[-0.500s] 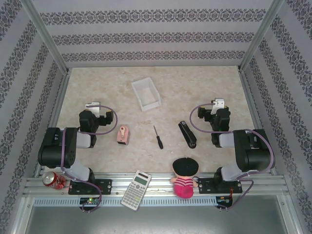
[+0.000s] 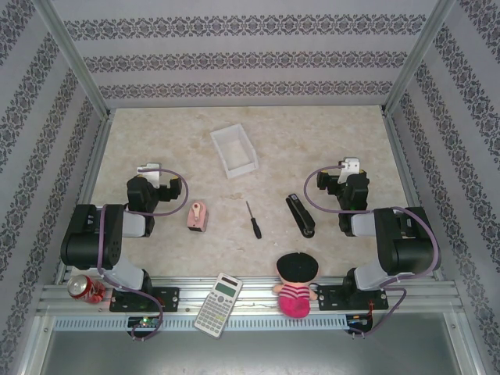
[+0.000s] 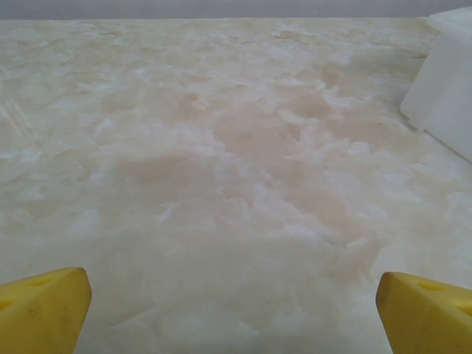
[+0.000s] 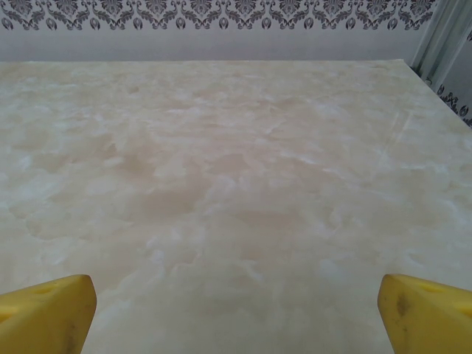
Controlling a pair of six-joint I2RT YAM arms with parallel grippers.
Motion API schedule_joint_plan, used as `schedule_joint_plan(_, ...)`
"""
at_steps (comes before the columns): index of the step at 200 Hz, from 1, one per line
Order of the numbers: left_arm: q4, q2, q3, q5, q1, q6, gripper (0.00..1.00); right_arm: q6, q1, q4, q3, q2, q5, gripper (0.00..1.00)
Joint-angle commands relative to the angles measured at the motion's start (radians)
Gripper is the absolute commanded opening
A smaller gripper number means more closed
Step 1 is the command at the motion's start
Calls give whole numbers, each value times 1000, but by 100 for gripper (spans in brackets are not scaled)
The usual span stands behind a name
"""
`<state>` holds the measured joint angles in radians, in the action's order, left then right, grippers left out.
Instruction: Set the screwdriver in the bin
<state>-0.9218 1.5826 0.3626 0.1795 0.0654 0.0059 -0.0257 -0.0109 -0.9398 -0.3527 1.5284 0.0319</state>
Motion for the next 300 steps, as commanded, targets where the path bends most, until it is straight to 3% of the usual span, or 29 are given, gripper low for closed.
schedule_joint_plan(1, -39, 10, 18, 32, -12, 0, 99, 4, -9, -36, -17, 9, -18, 98)
schedule_joint_plan(85, -38, 2, 16, 14, -12, -7, 99, -17, -4, -33, -19, 8, 21, 98)
schedule_joint_plan(97, 15, -37, 27, 9, -12, -11, 99, -26, -4, 44, -43, -31, 49, 98)
schedule_joint_plan(112, 184, -142, 73, 48, -12, 0, 99, -36, -6, 219, -97, -118, 100, 98)
schedule_joint_plan(141, 681, -329, 259, 95, -12, 59, 99, -113, -34, 524, -180, -317, 294, 98)
schedule_joint_plan(157, 936, -395, 375, 85, -12, 86, 99, -245, -53, 836, -298, -391, 325, 98)
schedule_joint_plan(170, 1083, -446, 440, 64, -12, 106, 99, -337, -74, 1090, -406, -411, 268, 98)
schedule_joint_plan(217, 1583, -519, 714, 100, -12, 153, 99, -399, -465, 1558, -566, -513, 225, 98)
schedule_joint_plan(252, 1782, -473, 875, 138, -12, 165, 99, -506, -765, 1768, -631, -472, 166, 95)
schedule_joint_plan(277, 1849, -441, 934, 160, -12, 169, 99, -523, -848, 1777, -642, -368, 27, 84)
schedule_joint_plan(300, 1873, -436, 945, 187, -12, 176, 99, -526, -888, 1754, -646, -258, -23, 84)
